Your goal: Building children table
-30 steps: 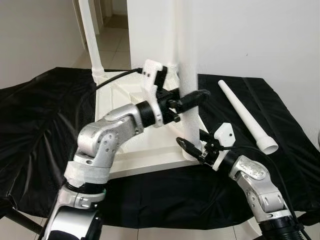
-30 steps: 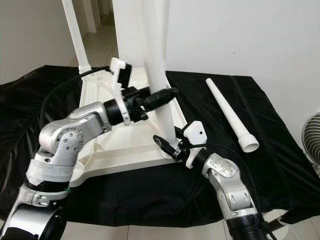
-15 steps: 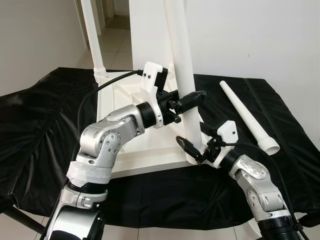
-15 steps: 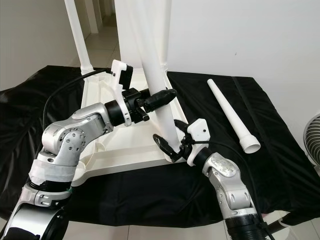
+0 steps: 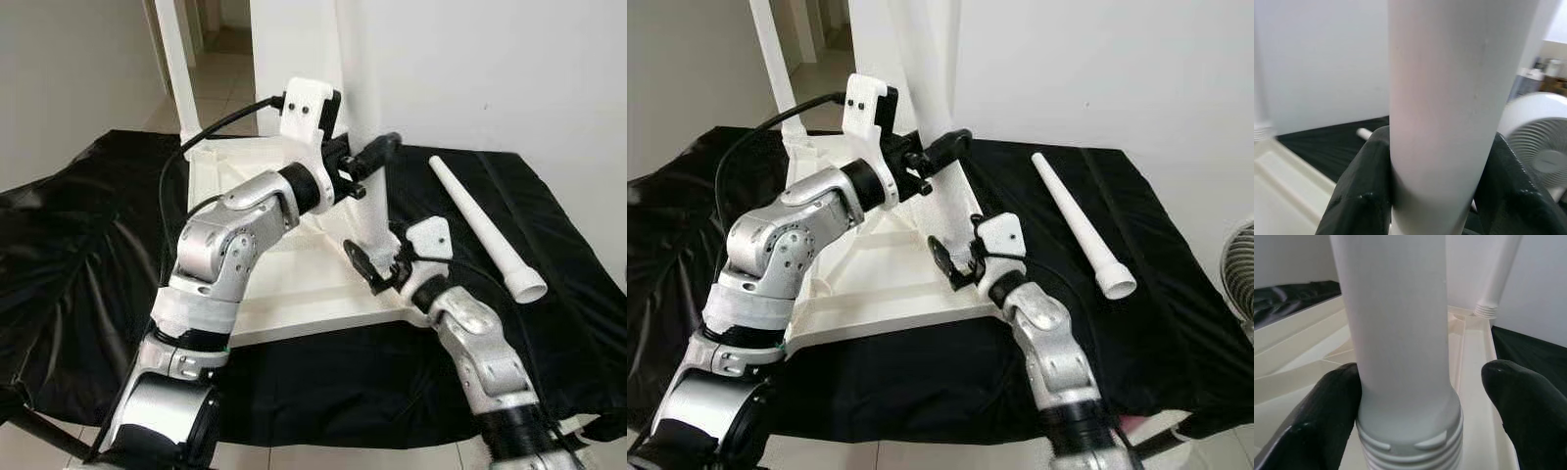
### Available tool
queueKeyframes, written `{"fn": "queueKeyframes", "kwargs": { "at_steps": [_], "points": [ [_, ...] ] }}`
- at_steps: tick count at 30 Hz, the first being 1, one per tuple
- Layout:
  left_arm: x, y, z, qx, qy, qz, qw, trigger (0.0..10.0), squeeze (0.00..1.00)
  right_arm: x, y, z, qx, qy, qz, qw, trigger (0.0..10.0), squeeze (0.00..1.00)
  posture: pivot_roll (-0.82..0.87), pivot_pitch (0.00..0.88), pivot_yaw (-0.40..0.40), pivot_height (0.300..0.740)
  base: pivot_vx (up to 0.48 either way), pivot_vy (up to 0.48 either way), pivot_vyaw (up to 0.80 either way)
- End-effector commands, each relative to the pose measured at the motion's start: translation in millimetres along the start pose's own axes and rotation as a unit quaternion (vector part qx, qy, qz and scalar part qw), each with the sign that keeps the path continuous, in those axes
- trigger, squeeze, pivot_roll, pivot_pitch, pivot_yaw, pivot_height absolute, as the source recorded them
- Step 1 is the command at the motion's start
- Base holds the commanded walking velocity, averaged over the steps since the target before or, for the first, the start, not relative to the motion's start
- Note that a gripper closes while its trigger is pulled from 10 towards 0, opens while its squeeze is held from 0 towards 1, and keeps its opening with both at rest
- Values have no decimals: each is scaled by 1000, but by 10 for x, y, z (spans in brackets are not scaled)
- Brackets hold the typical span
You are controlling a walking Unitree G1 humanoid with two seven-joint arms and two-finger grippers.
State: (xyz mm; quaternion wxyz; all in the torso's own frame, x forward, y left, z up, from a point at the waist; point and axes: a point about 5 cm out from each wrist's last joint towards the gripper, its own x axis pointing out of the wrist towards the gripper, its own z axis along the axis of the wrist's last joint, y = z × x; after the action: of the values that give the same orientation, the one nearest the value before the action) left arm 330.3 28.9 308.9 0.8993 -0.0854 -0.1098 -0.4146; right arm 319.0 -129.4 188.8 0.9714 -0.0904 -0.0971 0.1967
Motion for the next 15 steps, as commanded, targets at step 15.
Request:
{"fn": "queueKeyframes", "kwargs": {
  "at_steps": [15],
  "points": [
    [244, -117, -34, 65, -24, 90, 994, 10000, 0, 457, 47, 103, -26, 16, -138, 990, 10000, 0, -42, 15, -17, 740, 0, 0, 0]
  ]
}}
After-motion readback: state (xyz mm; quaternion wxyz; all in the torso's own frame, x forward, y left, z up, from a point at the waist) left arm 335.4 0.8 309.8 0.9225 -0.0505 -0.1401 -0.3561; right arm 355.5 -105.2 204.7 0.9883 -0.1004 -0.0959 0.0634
